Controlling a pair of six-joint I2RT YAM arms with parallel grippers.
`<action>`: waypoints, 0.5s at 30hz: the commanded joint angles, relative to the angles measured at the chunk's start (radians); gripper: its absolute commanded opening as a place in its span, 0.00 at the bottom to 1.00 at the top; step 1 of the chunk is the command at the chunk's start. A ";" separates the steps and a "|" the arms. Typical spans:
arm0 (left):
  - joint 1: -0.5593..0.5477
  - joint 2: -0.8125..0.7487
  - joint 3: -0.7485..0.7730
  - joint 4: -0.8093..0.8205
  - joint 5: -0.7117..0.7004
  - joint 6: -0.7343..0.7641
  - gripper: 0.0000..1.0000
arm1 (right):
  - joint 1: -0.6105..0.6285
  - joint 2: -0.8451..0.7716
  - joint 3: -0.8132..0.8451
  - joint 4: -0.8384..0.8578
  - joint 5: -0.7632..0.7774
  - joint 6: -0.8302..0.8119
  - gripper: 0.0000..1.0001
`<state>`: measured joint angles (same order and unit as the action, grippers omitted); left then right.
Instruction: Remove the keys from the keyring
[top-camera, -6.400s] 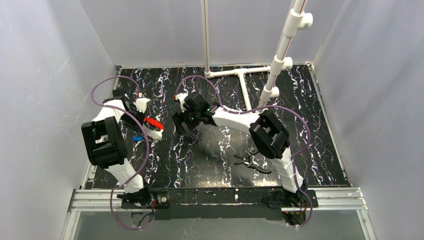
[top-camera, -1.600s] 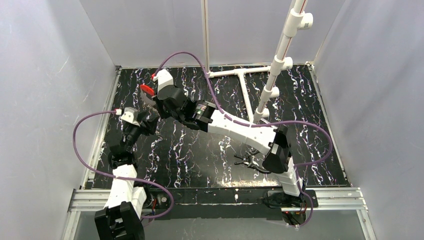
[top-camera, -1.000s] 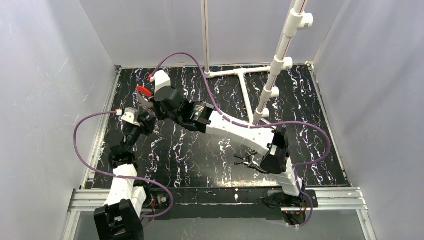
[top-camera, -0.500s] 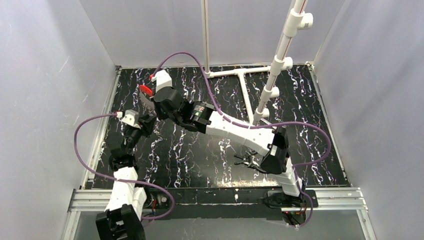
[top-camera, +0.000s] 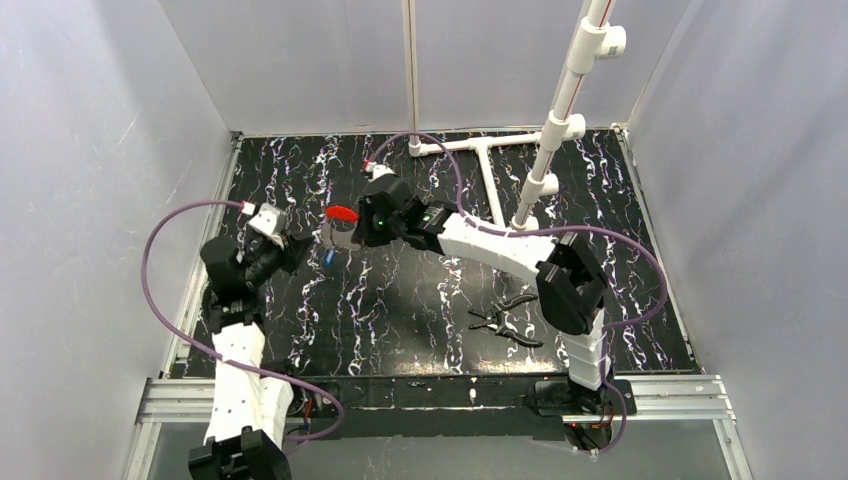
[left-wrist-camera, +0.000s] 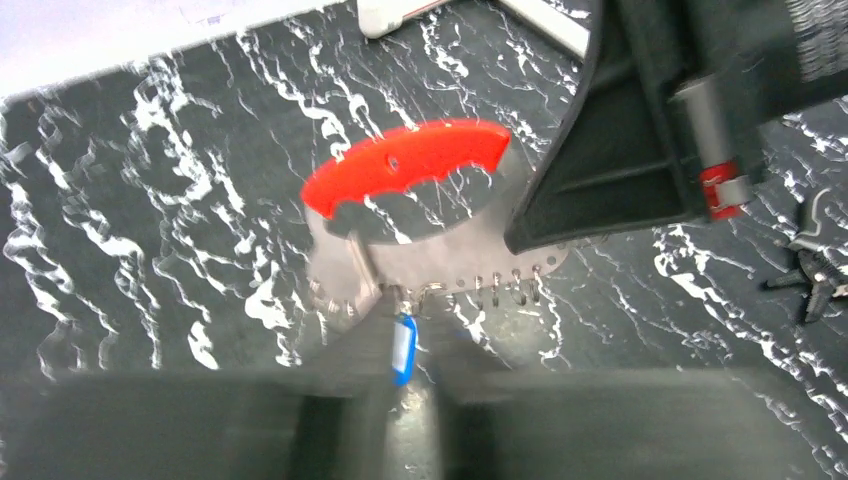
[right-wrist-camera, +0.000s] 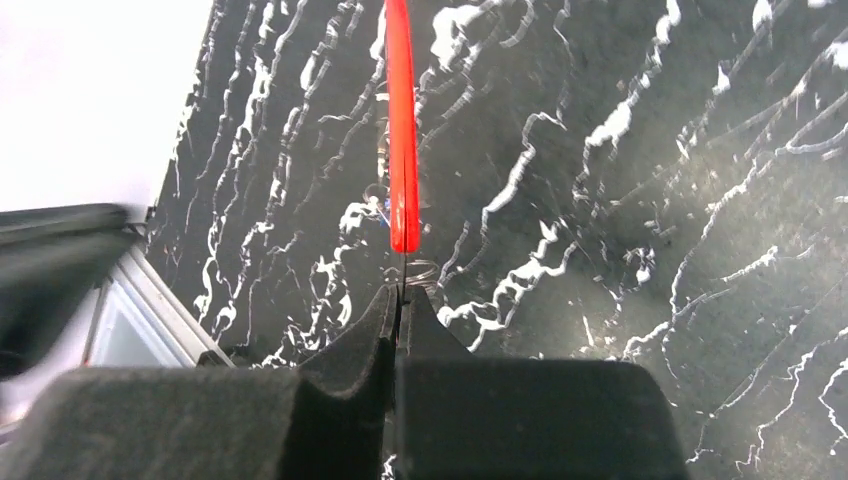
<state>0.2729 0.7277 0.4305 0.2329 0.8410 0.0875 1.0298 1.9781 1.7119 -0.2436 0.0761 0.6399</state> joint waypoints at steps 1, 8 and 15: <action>-0.001 0.034 0.203 -0.398 0.062 0.256 0.00 | -0.046 -0.069 -0.123 0.194 -0.209 0.121 0.01; 0.000 0.131 0.343 -0.718 0.061 0.491 0.00 | -0.065 -0.096 -0.273 0.380 -0.330 0.187 0.01; 0.000 0.033 0.163 -0.571 0.219 0.393 0.47 | -0.088 -0.092 -0.213 0.406 -0.348 0.164 0.01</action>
<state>0.2726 0.8360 0.6971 -0.4213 0.9524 0.5720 0.9569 1.9629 1.4258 0.0448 -0.2287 0.8093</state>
